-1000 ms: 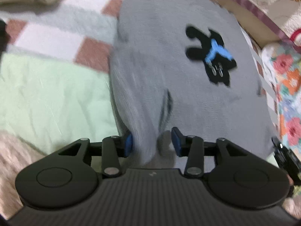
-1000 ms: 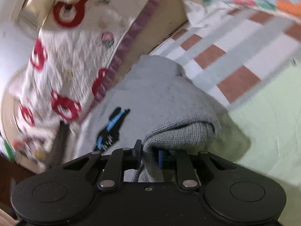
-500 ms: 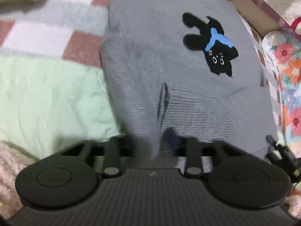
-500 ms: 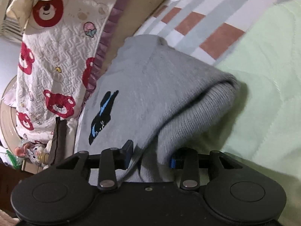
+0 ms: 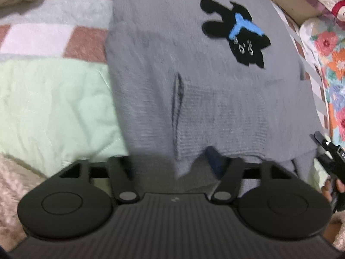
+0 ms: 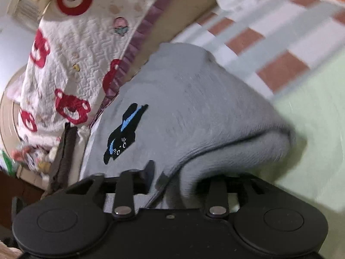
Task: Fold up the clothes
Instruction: 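Lift the hem with both tools and fold it toward the collar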
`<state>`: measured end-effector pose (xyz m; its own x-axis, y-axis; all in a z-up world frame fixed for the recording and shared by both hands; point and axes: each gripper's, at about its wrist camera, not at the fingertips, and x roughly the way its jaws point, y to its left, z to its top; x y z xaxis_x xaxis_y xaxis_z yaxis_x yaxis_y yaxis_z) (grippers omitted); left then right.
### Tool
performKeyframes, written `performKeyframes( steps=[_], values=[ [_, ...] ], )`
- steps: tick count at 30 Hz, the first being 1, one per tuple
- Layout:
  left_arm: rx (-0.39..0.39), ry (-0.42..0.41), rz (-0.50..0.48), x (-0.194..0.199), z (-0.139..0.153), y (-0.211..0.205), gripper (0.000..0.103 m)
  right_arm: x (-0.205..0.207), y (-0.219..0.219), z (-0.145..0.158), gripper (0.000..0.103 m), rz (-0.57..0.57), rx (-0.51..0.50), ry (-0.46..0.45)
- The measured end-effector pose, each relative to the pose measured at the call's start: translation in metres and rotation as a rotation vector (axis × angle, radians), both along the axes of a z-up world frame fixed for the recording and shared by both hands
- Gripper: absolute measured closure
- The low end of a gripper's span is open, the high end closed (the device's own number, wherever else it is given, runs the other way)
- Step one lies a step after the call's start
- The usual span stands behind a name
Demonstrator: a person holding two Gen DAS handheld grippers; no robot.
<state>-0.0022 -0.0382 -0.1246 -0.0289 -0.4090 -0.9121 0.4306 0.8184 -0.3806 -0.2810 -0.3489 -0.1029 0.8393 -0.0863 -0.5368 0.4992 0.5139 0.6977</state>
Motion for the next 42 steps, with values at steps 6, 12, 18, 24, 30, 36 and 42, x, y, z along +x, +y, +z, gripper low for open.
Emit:
performKeyframes(
  steps=[6, 12, 18, 24, 30, 36, 42],
  values=[
    [0.015, -0.116, -0.065, -0.014, 0.009, -0.011, 0.086, -0.003, 0.004, -0.017, 0.083, -0.032, 0.069, -0.053],
    [-0.047, -0.378, -0.058, -0.037, 0.065, -0.002, 0.086, 0.008, 0.002, 0.028, 0.085, 0.01, -0.042, -0.17],
    [-0.053, -0.351, -0.016, -0.038, 0.063, -0.001, 0.086, 0.023, 0.007, 0.048, 0.086, 0.056, -0.15, -0.108],
    [-0.003, -0.197, 0.026, -0.032, 0.025, -0.003, 0.084, 0.016, 0.008, 0.033, 0.085, 0.054, -0.15, -0.027],
    [-0.018, -0.165, -0.034, -0.035, 0.019, -0.009, 0.067, 0.006, 0.007, 0.018, 0.082, 0.044, -0.09, 0.009],
    [0.048, -0.135, -0.011, -0.03, 0.006, -0.013, 0.047, -0.001, 0.009, 0.001, 0.076, 0.024, -0.028, 0.038],
    [0.022, -0.142, -0.02, -0.03, 0.006, -0.014, 0.087, 0.004, 0.007, -0.025, 0.052, -0.006, 0.069, 0.004]
  ],
)
